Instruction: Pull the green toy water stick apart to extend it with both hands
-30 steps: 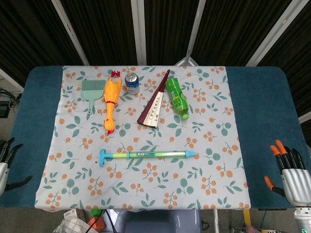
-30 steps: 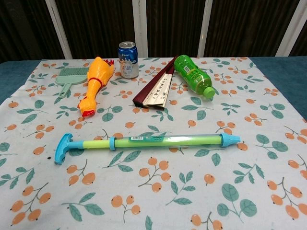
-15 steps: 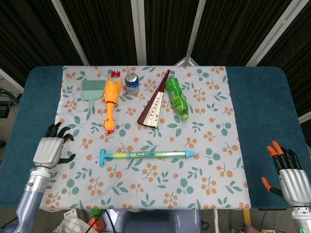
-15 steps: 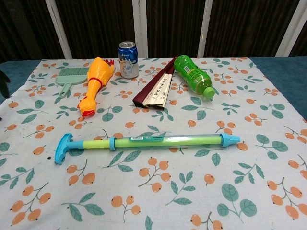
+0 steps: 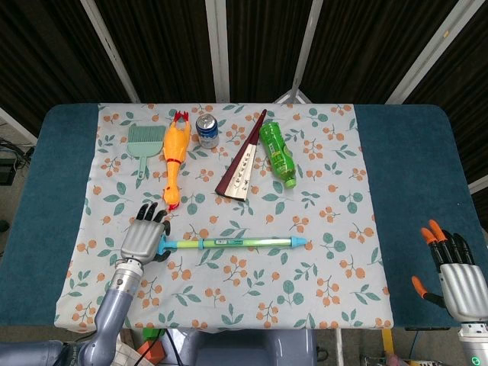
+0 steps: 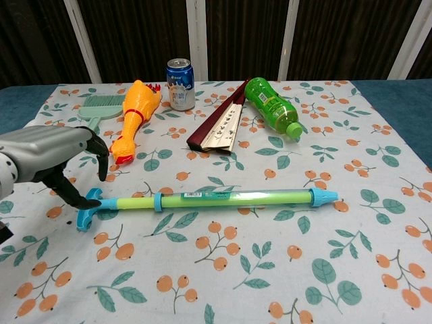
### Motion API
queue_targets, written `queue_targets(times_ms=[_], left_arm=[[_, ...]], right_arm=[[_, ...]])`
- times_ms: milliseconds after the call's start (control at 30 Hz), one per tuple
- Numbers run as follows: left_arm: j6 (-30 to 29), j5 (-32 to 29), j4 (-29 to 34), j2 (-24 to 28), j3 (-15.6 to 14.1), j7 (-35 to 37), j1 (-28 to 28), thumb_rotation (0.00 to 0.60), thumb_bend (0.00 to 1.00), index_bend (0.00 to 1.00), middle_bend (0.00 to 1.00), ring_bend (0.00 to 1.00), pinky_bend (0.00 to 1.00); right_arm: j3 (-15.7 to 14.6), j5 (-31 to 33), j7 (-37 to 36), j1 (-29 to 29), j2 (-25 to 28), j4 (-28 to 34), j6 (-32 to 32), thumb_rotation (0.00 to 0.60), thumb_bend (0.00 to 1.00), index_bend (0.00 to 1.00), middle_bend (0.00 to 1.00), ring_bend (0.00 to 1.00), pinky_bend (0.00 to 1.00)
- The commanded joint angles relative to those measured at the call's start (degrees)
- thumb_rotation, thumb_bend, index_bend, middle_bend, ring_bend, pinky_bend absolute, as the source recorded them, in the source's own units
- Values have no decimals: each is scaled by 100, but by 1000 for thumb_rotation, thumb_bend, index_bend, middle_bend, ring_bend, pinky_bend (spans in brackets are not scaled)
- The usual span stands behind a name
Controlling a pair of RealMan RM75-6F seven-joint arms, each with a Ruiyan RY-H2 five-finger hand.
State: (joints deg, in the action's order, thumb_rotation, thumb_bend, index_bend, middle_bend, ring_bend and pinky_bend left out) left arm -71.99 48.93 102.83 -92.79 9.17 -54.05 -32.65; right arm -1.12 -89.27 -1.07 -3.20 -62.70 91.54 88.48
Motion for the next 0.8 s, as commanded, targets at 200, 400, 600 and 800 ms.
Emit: queue_targets(times_ms=[200, 400, 600, 800], left_arm=[[-197, -209, -382, -463, -94, -343, -174, 600, 415, 483, 176, 0, 62], [-228, -281, -579, -650, -111, -397, -239, 600, 424, 485, 176, 0, 62], [-241, -298, -712, -761, -142, -423, -283, 600, 440, 496, 176, 0, 62], [-265, -301, -811, -837, -159, -398, -309, 600, 489, 511, 176, 0, 62]], right_arm=[[7, -27, -31, 6, 24, 23, -40, 600, 339, 0, 0, 0, 0], [25, -11, -92, 11, 41, 38, -76, 600, 339, 0, 0, 0, 0], [39, -12, -132, 16, 56, 52, -93, 600, 338, 0, 0, 0, 0], [52, -14, -158, 26, 70, 57, -113, 600, 338, 0, 0, 0, 0]])
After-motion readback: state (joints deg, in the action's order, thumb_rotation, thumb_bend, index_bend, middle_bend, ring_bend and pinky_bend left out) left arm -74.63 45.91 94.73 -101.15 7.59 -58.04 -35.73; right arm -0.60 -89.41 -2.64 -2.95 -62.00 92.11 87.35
